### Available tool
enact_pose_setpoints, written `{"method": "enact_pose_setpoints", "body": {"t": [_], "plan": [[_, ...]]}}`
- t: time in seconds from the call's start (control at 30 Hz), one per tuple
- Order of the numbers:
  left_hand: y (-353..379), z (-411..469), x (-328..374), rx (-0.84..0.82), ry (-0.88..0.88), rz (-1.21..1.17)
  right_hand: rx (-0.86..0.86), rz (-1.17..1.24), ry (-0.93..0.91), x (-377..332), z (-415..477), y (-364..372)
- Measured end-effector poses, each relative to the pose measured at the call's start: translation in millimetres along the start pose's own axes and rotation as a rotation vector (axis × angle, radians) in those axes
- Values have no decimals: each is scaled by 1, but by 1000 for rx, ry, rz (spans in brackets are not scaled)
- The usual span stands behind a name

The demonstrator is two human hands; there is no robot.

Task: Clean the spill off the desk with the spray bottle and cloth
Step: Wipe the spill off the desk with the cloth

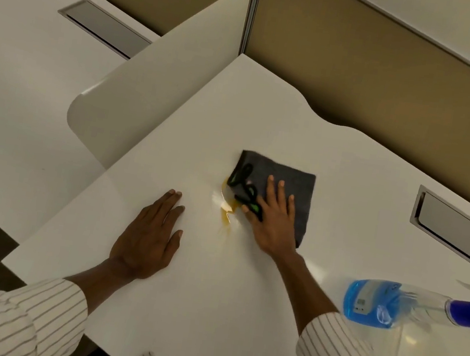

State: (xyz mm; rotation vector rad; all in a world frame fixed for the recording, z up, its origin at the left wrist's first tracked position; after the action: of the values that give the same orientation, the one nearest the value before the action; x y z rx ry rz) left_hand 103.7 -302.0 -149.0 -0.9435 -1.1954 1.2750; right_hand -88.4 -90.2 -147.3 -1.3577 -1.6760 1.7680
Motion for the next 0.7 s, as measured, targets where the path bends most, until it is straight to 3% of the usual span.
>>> {"method": "enact_pose_setpoints", "body": {"t": [0.13, 0.37, 0.6, 0.7], "plan": [[-3, 0, 0, 9, 4, 29, -14, 34, -50, 8, -19, -1], [-4, 1, 1, 4, 10, 50, 62, 84, 179, 9, 63, -17], [-5, 1, 1, 4, -2, 63, -35, -2, -166, -52, 15, 15], [-4, 1, 1, -4, -10, 59, -29, 5, -172, -35, -5, 14]]}}
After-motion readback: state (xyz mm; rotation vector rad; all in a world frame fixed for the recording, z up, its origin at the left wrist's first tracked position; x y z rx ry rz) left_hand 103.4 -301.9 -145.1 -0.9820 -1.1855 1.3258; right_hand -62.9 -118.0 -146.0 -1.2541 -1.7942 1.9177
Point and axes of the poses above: each hand's wrist, its own z-axis towards the middle knuckle, its own y-axis out of the palm, x = y × z, the point moved 5 cm from there along z, towards the middle knuckle, and after that the axes turned 9 degrees about z, right-handed, at the moved point
